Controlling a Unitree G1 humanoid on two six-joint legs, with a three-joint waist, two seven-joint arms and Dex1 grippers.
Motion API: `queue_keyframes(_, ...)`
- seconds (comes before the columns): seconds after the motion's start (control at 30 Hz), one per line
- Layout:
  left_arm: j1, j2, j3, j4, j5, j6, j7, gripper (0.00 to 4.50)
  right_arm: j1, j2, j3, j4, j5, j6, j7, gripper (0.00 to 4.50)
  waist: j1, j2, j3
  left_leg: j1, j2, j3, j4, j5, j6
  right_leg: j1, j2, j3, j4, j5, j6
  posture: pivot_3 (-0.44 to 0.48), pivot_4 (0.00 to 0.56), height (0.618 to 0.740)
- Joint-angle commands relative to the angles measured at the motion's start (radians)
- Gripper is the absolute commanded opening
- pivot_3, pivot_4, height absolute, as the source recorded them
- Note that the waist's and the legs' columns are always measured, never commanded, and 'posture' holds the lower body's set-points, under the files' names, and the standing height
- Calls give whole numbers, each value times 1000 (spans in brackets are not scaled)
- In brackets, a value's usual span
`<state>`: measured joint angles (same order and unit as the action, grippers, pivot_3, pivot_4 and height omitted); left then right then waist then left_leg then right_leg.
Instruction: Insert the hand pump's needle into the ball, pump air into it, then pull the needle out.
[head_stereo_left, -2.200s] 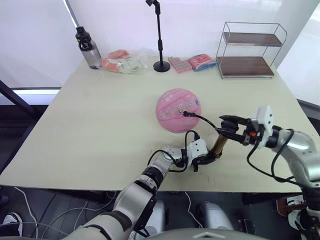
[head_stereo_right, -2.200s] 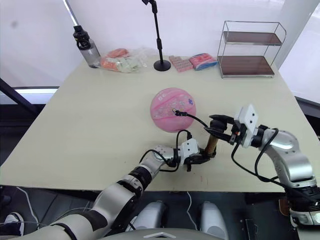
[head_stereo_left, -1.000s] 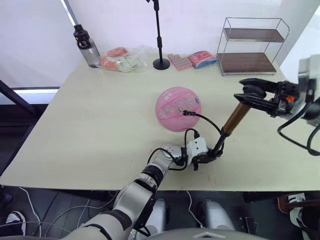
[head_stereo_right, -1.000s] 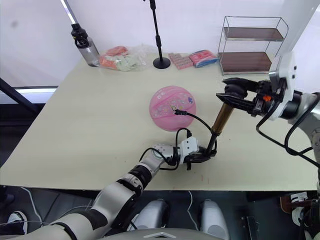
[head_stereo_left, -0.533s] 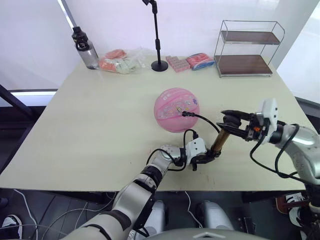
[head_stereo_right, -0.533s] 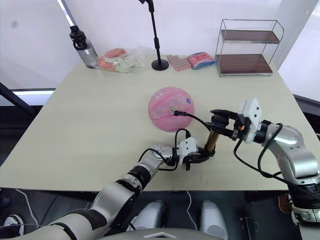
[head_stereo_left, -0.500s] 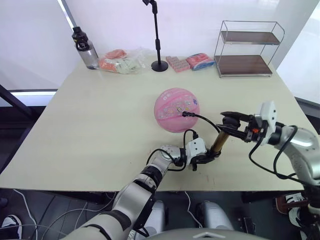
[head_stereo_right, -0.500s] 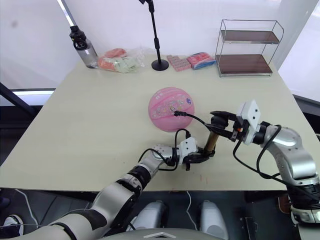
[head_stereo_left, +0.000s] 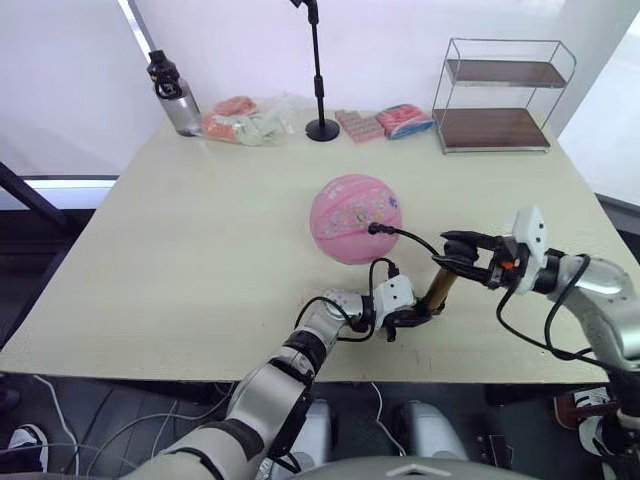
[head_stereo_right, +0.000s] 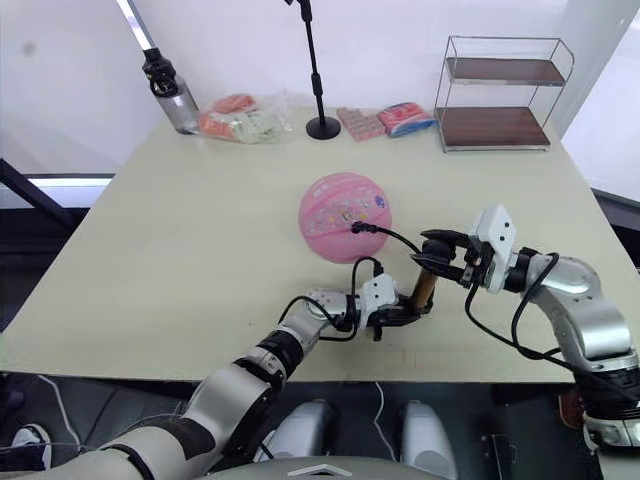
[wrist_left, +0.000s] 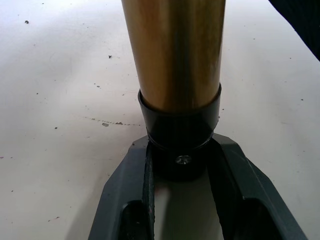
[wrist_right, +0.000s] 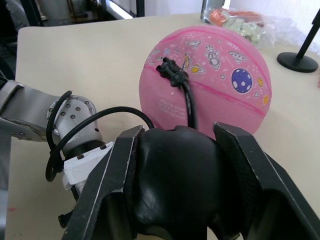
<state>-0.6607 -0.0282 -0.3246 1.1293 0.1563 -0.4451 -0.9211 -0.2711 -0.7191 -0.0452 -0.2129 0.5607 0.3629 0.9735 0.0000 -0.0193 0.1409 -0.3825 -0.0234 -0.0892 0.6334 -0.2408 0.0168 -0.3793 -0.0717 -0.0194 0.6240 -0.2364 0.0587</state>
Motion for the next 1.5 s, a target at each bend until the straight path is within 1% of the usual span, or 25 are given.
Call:
queue_keyframes(0.03, 74, 56, -41, 120, 73, 84, 0, 1015, -73, -62, -134, -88, 106, 70, -3, 1669, 2, 1, 2, 0, 0, 0, 0, 0, 0, 0, 0, 0, 0, 0, 0, 0, 150, 740)
queue_keyframes(0.27, 74, 54, -39, 121, 71, 85, 2, 1015, -211, -182, -277, -126, 280, 233, -32, 1669, 4, 1, 7, 0, 0, 0, 0, 0, 0, 0, 0, 0, 0, 0, 0, 0, 150, 740)
queue_keyframes(0.47, 75, 56, -41, 119, 73, 83, 0, 1015, -284, -220, -312, -131, 333, 301, -77, 1669, 4, 1, 8, 0, 1, 0, 0, 0, 0, 0, 0, 0, 0, 0, 0, 0, 150, 740)
queue_keyframes(0.57, 75, 56, -41, 119, 73, 84, -1, 1015, -272, -216, -308, -144, 341, 315, -86, 1669, 5, 2, 8, 0, 1, 0, 0, 0, 0, 0, 0, 0, 0, 0, 0, 0, 150, 740)
queue_keyframes(0.63, 75, 56, -41, 119, 72, 85, -2, 1015, -205, -219, -257, -171, 291, 302, -67, 1669, 5, 2, 8, 0, 1, 0, 0, 0, 0, -1, 0, 0, 0, 0, 0, 0, 150, 740)
queue_keyframes(0.7, 75, 56, -41, 119, 72, 85, -2, 1015, -146, -208, -199, -192, 240, 282, -59, 1669, 5, 1, 7, 0, 1, 0, 0, 0, 0, 0, 0, 0, 0, 0, 0, 0, 150, 740)
queue_keyframes(0.83, 75, 56, -42, 119, 72, 85, -1, 1015, -66, -118, -101, -179, 166, 222, -78, 1669, 1, -1, 5, 1, 2, 0, 0, 0, 0, 0, 1, 0, 0, 0, 0, 0, 150, 740)
queue_keyframes(0.93, 76, 55, -42, 118, 72, 85, 1, 1015, -33, -70, -68, -153, 124, 180, -76, 1669, -3, -2, 3, 2, 2, 1, 0, 0, -1, 1, 1, 0, 0, 0, 0, 0, 150, 740)
queue_keyframes(1.03, 78, 56, -41, 117, 70, 87, 3, 1015, 22, -17, -1, -107, 48, 119, -70, 1669, -5, -5, -1, 2, 2, 0, 0, 0, 0, 1, 1, 0, 0, 0, 0, 0, 150, 740)
queue_keyframes(1.1, 80, 56, -41, 117, 70, 86, 4, 1015, 39, 22, 14, -79, 30, 97, -79, 1669, -7, -4, -2, 2, 2, 0, 0, 0, 0, 1, 1, 0, 0, 0, 0, 0, 150, 740)
queue_keyframes(1.23, 83, 54, -40, 116, 69, 88, 6, 1015, 107, 90, 91, 39, -92, -19, -81, 1669, -10, -8, -6, 3, 3, 0, 0, 0, 0, 1, 1, 0, 0, 0, 0, 0, 150, 740)
queue_keyframes(1.4, 84, 53, -43, 116, 71, 88, 8, 1015, 136, 116, 102, 83, -148, -88, -68, 1669, -13, -8, -9, 3, 2, 1, -1, 0, 0, 1, 1, 0, 0, 0, 0, 0, 150, 740)
queue_keyframes(1.5, 84, 52, -45, 116, 73, 87, 7, 1015, 122, 105, 70, 60, -121, -80, -63, 1669, -12, -9, -9, 3, 3, 0, -1, -1, -1, 1, 1, 0, 0, 0, 0, 0, 150, 740)
